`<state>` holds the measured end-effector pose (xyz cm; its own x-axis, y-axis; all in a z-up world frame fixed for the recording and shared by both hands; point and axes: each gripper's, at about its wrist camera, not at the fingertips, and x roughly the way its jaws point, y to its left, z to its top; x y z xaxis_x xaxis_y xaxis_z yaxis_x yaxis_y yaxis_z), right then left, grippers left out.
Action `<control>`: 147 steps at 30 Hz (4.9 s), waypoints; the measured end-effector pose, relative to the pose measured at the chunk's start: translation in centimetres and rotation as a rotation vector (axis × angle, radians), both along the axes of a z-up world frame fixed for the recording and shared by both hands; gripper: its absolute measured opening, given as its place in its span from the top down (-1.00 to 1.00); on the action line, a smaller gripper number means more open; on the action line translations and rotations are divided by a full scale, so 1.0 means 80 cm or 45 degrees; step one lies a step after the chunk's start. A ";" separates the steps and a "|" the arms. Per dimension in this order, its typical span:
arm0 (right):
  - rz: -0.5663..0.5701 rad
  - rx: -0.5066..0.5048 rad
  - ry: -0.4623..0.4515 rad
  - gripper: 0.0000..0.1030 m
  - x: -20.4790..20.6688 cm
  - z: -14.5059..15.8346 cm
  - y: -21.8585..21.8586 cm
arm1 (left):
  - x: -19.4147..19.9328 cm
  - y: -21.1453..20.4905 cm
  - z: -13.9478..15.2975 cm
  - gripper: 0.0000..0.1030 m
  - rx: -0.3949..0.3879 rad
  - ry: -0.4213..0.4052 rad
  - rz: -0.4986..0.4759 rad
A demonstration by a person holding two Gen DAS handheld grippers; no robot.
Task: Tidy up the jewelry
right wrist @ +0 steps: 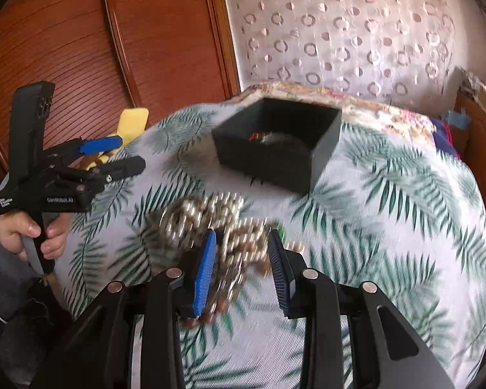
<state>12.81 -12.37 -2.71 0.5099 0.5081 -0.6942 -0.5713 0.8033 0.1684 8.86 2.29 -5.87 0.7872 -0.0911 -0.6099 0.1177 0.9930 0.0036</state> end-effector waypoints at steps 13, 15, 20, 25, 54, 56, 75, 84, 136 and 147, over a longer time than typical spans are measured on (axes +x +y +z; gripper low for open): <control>-0.120 0.047 0.175 0.30 -0.009 -0.039 0.012 | -0.021 0.007 -0.017 -0.85 -0.018 0.037 0.002; -0.123 0.054 0.188 0.30 -0.006 -0.041 0.012 | -0.021 0.007 -0.017 -0.85 -0.015 0.036 0.002; -0.109 0.065 0.171 0.56 -0.005 -0.035 0.012 | -0.021 0.005 -0.019 -0.85 -0.018 0.040 -0.003; -0.089 0.085 0.090 0.70 -0.014 -0.014 0.003 | -0.016 0.001 -0.027 -0.85 -0.028 0.066 -0.013; -0.205 0.140 -0.039 0.78 -0.025 0.008 -0.069 | 0.019 -0.086 -0.052 -0.41 0.169 0.235 -0.280; -0.204 0.140 -0.038 0.78 -0.025 0.008 -0.068 | 0.019 -0.087 -0.054 -0.41 0.171 0.252 -0.294; -0.186 0.122 -0.044 0.78 -0.010 0.008 -0.055 | 0.012 -0.069 -0.022 -0.06 0.050 0.129 -0.278; -0.175 0.107 -0.139 0.78 0.016 0.046 -0.041 | 0.035 -0.061 0.009 -0.06 0.023 0.063 -0.239; -0.162 0.040 -0.157 0.59 0.094 0.043 -0.005 | 0.167 -0.078 0.015 -0.25 0.014 0.082 -0.187; -0.154 0.077 -0.122 0.59 0.052 0.033 -0.021 | 0.108 -0.047 0.035 -0.62 -0.039 0.004 -0.150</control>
